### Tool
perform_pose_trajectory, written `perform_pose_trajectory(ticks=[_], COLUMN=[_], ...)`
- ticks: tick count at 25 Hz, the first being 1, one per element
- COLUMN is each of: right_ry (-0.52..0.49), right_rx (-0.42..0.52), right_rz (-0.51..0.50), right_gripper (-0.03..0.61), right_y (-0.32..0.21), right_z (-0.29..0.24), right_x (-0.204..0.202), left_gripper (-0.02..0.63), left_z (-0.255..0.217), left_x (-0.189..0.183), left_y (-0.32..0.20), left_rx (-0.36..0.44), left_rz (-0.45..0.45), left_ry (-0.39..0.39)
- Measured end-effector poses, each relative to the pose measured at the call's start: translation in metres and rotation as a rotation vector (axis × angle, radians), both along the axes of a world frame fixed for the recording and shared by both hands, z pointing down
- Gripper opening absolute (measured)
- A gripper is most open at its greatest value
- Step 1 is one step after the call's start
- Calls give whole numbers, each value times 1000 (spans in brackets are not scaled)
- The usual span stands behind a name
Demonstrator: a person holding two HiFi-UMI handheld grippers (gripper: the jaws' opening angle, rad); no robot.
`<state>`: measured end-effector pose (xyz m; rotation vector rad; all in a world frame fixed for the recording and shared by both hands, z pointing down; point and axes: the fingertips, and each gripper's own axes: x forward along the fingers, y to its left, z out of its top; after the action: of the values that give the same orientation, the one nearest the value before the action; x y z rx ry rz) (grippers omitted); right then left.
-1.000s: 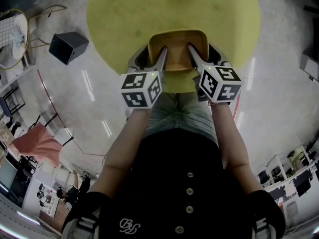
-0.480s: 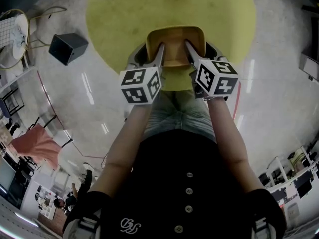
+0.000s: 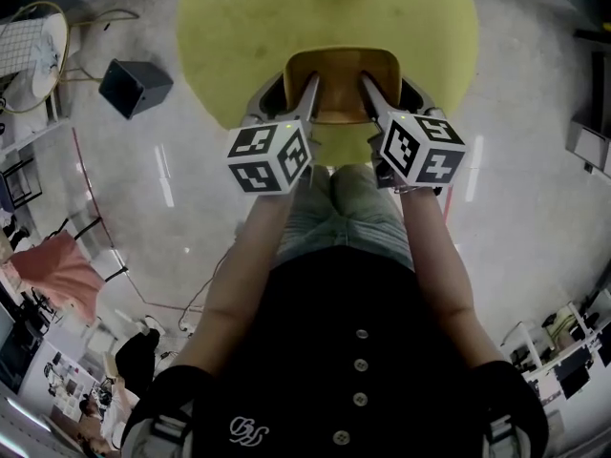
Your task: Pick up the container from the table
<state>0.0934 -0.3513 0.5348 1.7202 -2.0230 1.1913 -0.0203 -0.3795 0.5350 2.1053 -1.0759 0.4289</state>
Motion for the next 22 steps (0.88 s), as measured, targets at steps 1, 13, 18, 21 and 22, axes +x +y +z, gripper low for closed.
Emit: perform_pose_trajectory(ticks=[1,13,18,21,22], right_ry=[1,-2,-6,-3,-2], right_rx=[17,206,282,320,335], right_rz=[-2,-10,-16,-20,-21], right_gripper=[193,192,192,192,190], right_y=[-1,-26,-42,-46,-48], right_z=[-7,-101,-135,-154,-161], right_x=[1,14,15,15,14], left_gripper=[178,169,166,166,166], left_z=[-7,-107,-144,-163,-169], left_x=[1,11,11,9,9], left_y=[-1,-27,-42,-45,-46], left_rx=[15,200,287,323,337], left_rz=[-7,-38,-50,-58,-61], left_ry=[11,110,137,160,167])
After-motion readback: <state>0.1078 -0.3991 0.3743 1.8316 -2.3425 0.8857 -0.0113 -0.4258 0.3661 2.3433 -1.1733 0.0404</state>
